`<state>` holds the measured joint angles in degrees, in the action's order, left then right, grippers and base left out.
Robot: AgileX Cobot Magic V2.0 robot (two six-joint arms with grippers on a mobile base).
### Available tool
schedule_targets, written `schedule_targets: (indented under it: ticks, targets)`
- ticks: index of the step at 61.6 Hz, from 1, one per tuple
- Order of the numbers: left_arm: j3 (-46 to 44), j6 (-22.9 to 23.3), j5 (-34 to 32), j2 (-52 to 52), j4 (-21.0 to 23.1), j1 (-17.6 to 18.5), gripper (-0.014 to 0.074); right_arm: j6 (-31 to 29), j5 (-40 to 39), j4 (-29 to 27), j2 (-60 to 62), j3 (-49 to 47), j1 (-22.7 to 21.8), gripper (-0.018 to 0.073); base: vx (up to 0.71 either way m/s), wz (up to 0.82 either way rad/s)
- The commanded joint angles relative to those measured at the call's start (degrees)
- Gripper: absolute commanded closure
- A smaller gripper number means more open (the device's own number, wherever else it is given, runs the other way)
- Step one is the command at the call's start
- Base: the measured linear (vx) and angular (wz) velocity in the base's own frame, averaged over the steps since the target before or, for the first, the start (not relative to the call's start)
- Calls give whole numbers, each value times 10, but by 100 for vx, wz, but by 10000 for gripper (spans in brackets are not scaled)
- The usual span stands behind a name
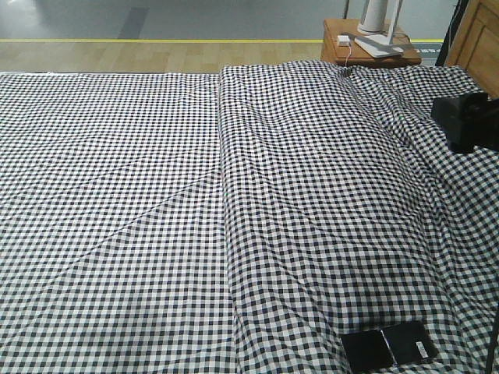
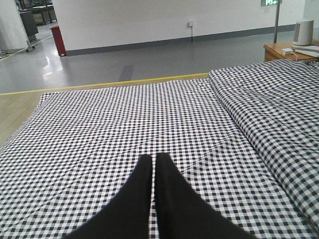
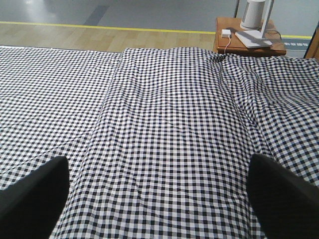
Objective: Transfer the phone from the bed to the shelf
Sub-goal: 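Move the right gripper down toward the black phone on the bed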
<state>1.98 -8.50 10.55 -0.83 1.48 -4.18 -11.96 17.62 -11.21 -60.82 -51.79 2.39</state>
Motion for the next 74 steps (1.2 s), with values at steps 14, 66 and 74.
schedule_targets:
  ticks: [14, 66, 74]
  targets:
    - [-13, 3, -41, -6, 5, 3, 595, -4, -62, -2, 8, -17, 1, -150, 0, 0]
    - [-13, 3, -41, -6, 5, 3, 595, -39, 193, -125, -221, -200, -316, -130, 0, 0]
    - [-13, 3, -41, -6, 5, 3, 595, -146, 211, -232, -314, -200, -350, -127, 0, 0]
